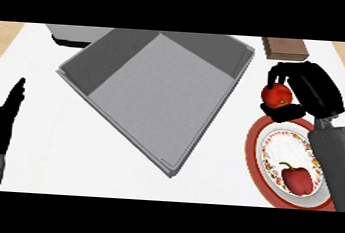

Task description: Pick the tomato from the plate and place it in the cardboard box

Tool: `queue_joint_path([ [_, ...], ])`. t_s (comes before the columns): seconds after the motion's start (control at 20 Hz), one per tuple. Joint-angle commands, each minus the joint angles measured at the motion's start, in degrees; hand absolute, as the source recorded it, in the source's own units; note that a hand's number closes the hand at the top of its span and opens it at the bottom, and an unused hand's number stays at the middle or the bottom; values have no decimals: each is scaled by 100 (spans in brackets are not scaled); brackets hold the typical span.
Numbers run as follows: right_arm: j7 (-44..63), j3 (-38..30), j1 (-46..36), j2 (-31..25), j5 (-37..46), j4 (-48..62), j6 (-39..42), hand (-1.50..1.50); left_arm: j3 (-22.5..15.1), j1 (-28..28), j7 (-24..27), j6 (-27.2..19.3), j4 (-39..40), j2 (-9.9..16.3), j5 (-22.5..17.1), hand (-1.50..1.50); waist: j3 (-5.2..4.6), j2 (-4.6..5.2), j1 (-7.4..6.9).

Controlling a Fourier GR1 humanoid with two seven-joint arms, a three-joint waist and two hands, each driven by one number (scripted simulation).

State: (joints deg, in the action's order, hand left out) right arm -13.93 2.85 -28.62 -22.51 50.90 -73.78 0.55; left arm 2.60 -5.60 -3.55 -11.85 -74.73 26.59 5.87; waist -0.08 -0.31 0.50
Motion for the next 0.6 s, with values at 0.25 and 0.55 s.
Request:
queue_joint_path([
  [0.25,632,194,-616,627,-486,-1068,1015,150,212,-103,60,285,106,42,-33,0,6,29,-79],
  [0.55,1521,107,-1520,1554,-737,-526,1152,150,75,186,90,225,-262,-114,126,0,7,41,-160],
])
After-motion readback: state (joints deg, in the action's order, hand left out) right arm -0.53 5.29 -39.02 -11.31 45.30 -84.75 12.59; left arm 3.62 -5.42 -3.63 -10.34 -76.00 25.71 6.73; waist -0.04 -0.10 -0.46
